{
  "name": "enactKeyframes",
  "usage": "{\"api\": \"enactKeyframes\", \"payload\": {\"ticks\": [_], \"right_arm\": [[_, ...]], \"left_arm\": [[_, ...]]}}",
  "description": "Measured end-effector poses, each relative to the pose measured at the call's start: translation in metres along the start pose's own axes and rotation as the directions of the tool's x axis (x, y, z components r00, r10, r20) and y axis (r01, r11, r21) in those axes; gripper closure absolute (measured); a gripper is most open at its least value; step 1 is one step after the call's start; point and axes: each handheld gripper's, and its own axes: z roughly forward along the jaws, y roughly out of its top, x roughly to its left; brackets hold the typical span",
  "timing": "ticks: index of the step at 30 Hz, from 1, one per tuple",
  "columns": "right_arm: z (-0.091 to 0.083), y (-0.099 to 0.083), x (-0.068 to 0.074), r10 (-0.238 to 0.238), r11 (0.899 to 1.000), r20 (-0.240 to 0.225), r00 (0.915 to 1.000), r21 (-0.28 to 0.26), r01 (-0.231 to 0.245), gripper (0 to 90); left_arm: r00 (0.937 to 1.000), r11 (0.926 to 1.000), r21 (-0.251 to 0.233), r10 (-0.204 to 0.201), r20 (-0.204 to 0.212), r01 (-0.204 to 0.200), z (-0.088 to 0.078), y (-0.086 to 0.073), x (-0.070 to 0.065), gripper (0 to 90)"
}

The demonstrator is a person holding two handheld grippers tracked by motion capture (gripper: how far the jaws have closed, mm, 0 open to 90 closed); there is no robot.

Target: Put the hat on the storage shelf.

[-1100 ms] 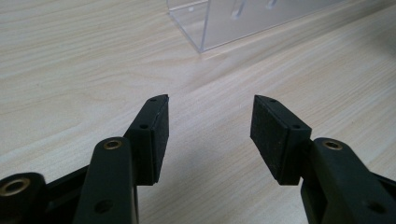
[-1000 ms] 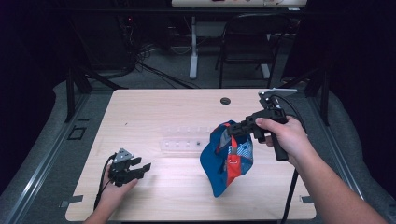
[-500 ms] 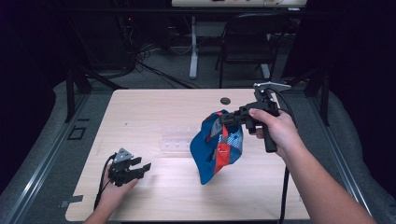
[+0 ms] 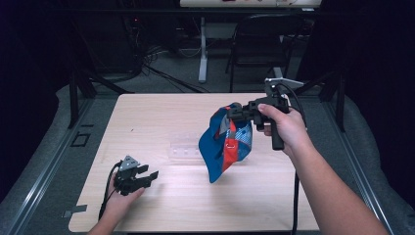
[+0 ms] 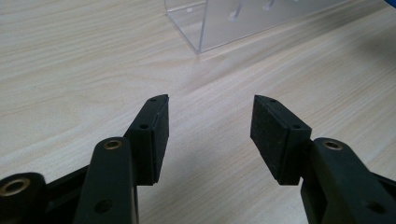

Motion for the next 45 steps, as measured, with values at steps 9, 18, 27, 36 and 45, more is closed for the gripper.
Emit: {"api": "enactKeyframes", "payload": {"ticks": [9, 18, 27, 36, 45], "right_arm": [[0.002, 0.013, 0.003, -0.001, 0.998, -0.002, 1.0000, -0.058, 0.001, 78.3], [0.000, 0.024, 0.006, 0.001, 0.994, -0.003, 1.0000, -0.111, -0.001, 78.3], [0.004, 0.033, 0.010, 0.002, 0.986, 0.007, 1.0000, -0.165, 0.000, 78.3], [0.007, 0.039, 0.008, 0.007, 0.977, 0.035, 0.9994, -0.213, 0.001, 78.2], [0.003, 0.041, 0.000, 0.022, 0.967, 0.033, 0.9992, -0.253, -0.013, 78.2]], "left_arm": [[1.0000, 1.0000, 0.000, -0.001, 0.005, 0.001, 0.000, 0.000, 0.000, 47.5], [1.0000, 1.0000, -0.001, -0.002, 0.005, 0.002, 0.001, 0.000, 0.000, 47.5], [1.0000, 1.0000, 0.001, 0.003, 0.008, -0.003, 0.000, 0.001, 0.000, 47.5], [0.9999, 1.0000, 0.000, 0.003, 0.010, -0.003, 0.000, 0.001, 0.001, 47.5], [0.9999, 1.0000, 0.001, 0.007, 0.011, -0.007, 0.000, 0.001, 0.000, 47.5]]}}
